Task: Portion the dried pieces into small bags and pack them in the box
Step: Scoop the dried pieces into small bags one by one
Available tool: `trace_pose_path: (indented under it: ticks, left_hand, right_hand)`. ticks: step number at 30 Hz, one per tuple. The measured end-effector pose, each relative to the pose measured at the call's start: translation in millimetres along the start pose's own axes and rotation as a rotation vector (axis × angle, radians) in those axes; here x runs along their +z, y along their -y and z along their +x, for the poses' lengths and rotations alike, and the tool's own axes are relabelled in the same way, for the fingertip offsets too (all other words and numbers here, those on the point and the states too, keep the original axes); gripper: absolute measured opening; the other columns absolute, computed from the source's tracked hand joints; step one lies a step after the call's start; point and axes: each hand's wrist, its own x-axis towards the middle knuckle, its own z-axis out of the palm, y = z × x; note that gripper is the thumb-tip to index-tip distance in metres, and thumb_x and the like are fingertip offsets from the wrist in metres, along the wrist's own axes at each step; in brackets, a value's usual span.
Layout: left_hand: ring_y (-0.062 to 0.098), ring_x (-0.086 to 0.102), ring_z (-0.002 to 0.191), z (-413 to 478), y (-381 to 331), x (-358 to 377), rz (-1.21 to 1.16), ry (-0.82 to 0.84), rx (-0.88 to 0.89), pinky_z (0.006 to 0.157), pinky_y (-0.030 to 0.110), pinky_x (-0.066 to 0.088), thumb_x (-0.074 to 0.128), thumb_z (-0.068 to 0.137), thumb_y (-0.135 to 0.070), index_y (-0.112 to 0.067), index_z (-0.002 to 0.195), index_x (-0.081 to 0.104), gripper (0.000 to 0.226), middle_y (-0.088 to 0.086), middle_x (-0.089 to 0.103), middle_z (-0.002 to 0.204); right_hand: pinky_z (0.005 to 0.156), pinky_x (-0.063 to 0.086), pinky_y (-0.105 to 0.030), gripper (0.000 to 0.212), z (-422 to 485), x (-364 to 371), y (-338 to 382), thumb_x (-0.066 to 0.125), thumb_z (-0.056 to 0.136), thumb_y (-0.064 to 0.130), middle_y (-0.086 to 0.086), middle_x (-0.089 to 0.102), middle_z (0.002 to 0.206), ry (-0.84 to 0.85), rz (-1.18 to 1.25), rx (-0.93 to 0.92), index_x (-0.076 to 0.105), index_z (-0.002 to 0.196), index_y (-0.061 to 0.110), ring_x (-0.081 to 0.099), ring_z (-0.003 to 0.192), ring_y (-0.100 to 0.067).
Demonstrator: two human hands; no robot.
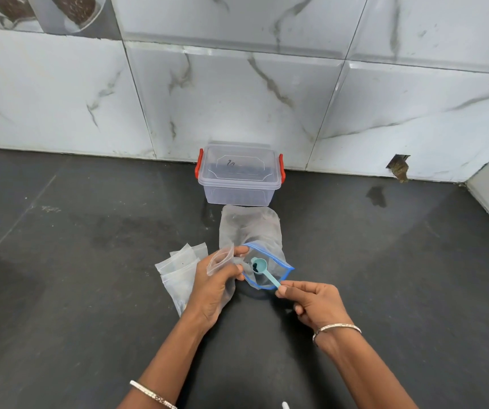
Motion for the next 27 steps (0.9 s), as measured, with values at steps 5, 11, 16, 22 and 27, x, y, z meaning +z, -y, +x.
trace_pose_path:
  ticks: [5, 11, 16, 22, 27]
  left_hand:
    - [0.012, 0.058, 0.062, -4.5, -3.0, 3.5, 0.077, 0.003, 0.024, 0.069, 0.023, 0.049, 0.069, 0.071, -0.004, -0.012, 0.095, 0.077, 0.027, 0.012, 0.065, 0.076]
    - [0.01, 0.062, 0.066, -5.3, -0.8, 5.0, 0.204, -0.027, 0.074, 0.07, 0.025, 0.05, 0.071, 0.084, 0.008, -0.013, 0.094, 0.075, 0.023, 0.006, 0.071, 0.075]
    - [0.012, 0.061, 0.07, -6.6, -0.5, 7.2, 0.212, -0.023, 0.059, 0.068, 0.024, 0.048, 0.071, 0.069, -0.007, -0.021, 0.086, 0.077, 0.022, 0.005, 0.071, 0.078]
    - [0.02, 0.061, 0.079, -5.6, 2.0, 7.4, 0.212, -0.009, 0.051, 0.069, 0.031, 0.046, 0.062, 0.065, -0.001, -0.02, 0.084, 0.078, 0.031, 0.012, 0.073, 0.087]
    - [0.024, 0.058, 0.076, -1.0, 3.7, 5.3, 0.086, 0.028, 0.024, 0.065, 0.025, 0.049, 0.052, 0.077, 0.015, -0.011, 0.088, 0.076, 0.037, 0.02, 0.07, 0.091]
  right_hand:
    - [0.035, 0.029, -0.014, 0.017, -1.0, -10.4, 2.5, 0.076, 0.076, -0.001, -0.018, 0.076, 0.088, 0.024, 0.126, 0.107, 0.075, 0.093, -0.002, 0.036, 0.037, -0.005]
    - [0.039, 0.033, -0.015, 0.014, -14.0, -23.3, 8.3, 0.079, 0.075, 0.003, -0.015, 0.077, 0.084, 0.022, 0.068, 0.034, 0.078, 0.088, 0.003, 0.037, 0.04, -0.007]
    - [0.041, 0.045, -0.021, 0.007, -10.0, -11.9, 5.0, 0.081, 0.076, 0.004, -0.005, 0.074, 0.065, -0.161, -0.216, -0.277, 0.079, 0.078, 0.01, 0.048, 0.037, -0.01]
    - [0.069, 0.058, -0.034, 0.008, -1.1, 17.5, 0.1, 0.072, 0.077, 0.02, 0.008, 0.074, 0.068, -0.339, -0.687, -0.524, 0.078, 0.078, 0.024, 0.07, 0.062, -0.013]
    - [0.071, 0.049, -0.031, 0.012, -3.7, 22.8, -0.8, 0.069, 0.081, 0.021, 0.002, 0.076, 0.085, -0.323, -0.909, -0.618, 0.079, 0.089, 0.024, 0.069, 0.084, -0.023]
